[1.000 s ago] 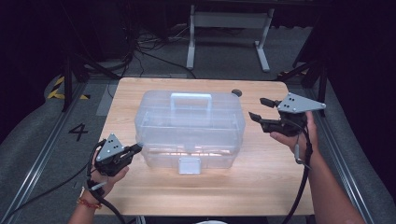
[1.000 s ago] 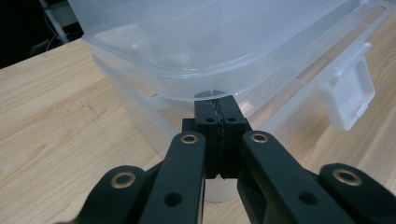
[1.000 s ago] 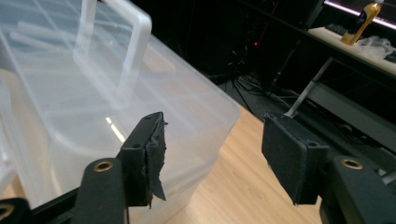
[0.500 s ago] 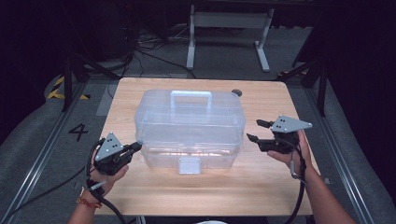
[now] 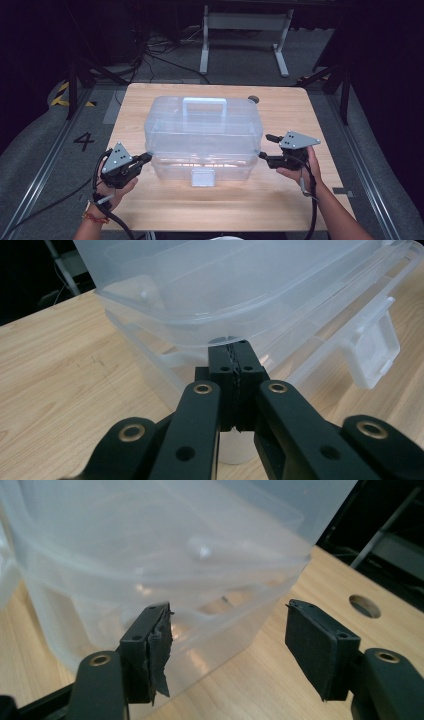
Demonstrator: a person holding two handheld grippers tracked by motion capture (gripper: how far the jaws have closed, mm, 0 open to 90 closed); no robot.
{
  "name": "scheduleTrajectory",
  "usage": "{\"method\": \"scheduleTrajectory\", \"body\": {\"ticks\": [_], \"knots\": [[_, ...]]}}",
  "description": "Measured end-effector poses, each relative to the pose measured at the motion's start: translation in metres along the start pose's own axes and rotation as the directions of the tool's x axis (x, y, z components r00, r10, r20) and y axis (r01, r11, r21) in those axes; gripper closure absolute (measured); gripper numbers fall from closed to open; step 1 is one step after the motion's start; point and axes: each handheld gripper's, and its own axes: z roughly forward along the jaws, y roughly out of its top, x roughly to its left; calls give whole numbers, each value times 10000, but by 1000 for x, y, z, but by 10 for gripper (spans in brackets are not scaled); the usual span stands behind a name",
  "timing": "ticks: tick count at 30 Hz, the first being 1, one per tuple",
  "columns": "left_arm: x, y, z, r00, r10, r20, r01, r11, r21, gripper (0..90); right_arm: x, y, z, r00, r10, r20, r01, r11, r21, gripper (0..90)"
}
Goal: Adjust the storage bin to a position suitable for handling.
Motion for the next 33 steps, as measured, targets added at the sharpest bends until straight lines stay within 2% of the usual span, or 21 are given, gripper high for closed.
{"method": "scheduleTrajectory", "body": {"ticks": [5, 9, 17, 21, 27, 29, 33], "knots": [[-1, -1, 1, 9999, 115, -109, -115, 9999, -1, 896, 1, -1, 1, 9996, 82, 263, -75, 9996, -283, 358], [0, -3, 1, 9999, 57, -133, -58, 10000, -38, 879, 2, -2, 0, 9991, 130, 395, -112, 9990, -442, 359], [-1, -9, 6, 9983, 464, -345, -453, 9985, 322, 828, 4, -2, -2, 9977, 212, 645, -160, 9966, -809, 363], [-1, -11, 6, 9984, 419, -366, -408, 9987, 318, 804, 4, 0, -3, 9961, 188, 866, -90, 9936, -1123, 367], [1, -13, 7, 9994, 167, -306, -164, 9998, 126, 774, 8, 4, -2, 9970, 199, 752, -95, 9907, -1358, 371], [1, -14, 6, 9995, 109, -292, -106, 9999, 102, 772, 10, 6, -1, 9962, 123, 861, 3, 9895, -1445, 387], [2, -14, 6, 9995, 129, -276, -127, 9999, 72, 769, 10, 9, -2, 9939, 347, 1044, -161, 9846, -1743, 413]]}}
